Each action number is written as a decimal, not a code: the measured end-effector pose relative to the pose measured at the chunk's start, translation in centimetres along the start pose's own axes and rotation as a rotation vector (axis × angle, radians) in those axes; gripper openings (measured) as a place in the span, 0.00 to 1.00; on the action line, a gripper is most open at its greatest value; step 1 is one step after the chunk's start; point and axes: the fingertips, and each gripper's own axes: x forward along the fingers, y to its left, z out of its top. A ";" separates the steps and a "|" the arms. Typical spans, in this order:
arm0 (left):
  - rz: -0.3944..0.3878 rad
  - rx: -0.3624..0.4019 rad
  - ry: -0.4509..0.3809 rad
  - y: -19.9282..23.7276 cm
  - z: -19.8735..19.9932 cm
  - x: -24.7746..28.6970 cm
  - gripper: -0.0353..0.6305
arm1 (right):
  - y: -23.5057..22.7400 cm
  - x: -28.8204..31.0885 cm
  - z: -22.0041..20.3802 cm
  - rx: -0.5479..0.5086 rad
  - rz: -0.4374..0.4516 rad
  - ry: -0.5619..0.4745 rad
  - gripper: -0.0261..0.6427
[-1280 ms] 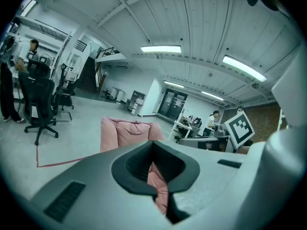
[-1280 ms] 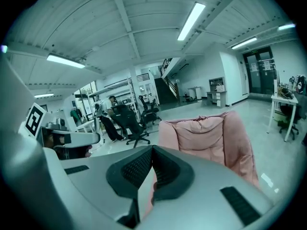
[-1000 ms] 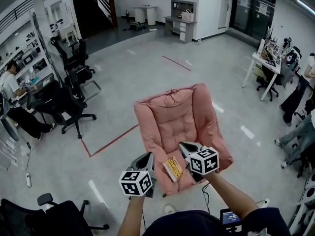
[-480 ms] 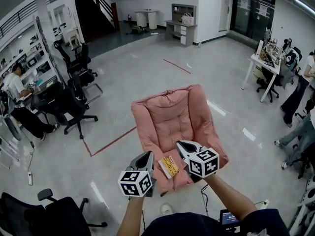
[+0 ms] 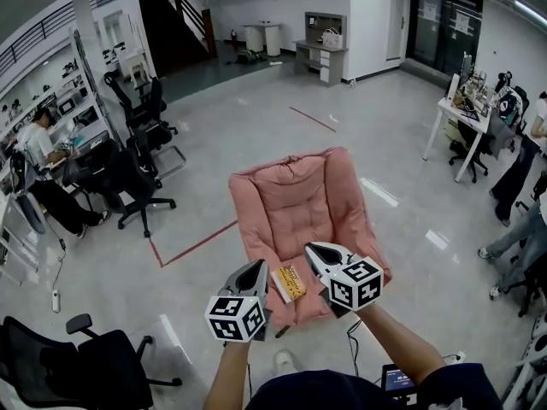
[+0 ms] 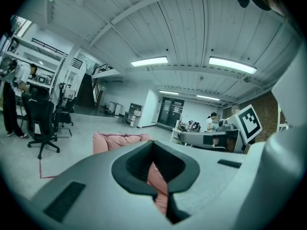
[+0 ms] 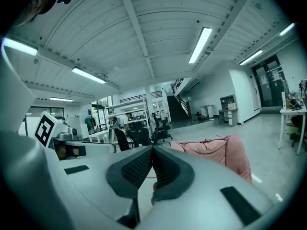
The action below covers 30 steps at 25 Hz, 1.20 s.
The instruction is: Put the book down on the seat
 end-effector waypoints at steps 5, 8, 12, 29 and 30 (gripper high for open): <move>0.013 0.017 -0.016 -1.9 0.0 -1.8 0.06 | 1.2 -2.2 0.4 -0.010 0.028 -0.024 0.07; 0.021 0.021 -0.024 -3.1 -0.2 -2.8 0.06 | 1.7 -3.5 0.4 -0.003 0.044 -0.036 0.07; 0.031 0.021 -0.034 -4.8 -0.7 -4.1 0.06 | 2.5 -5.5 0.1 0.005 0.062 -0.047 0.07; 0.042 0.036 -0.074 -10.0 -1.0 -7.6 0.06 | 3.9 -11.6 -0.4 0.021 0.069 -0.093 0.07; 0.042 0.038 -0.075 -10.2 -1.0 -7.7 0.06 | 3.9 -11.8 -0.4 0.021 0.068 -0.095 0.07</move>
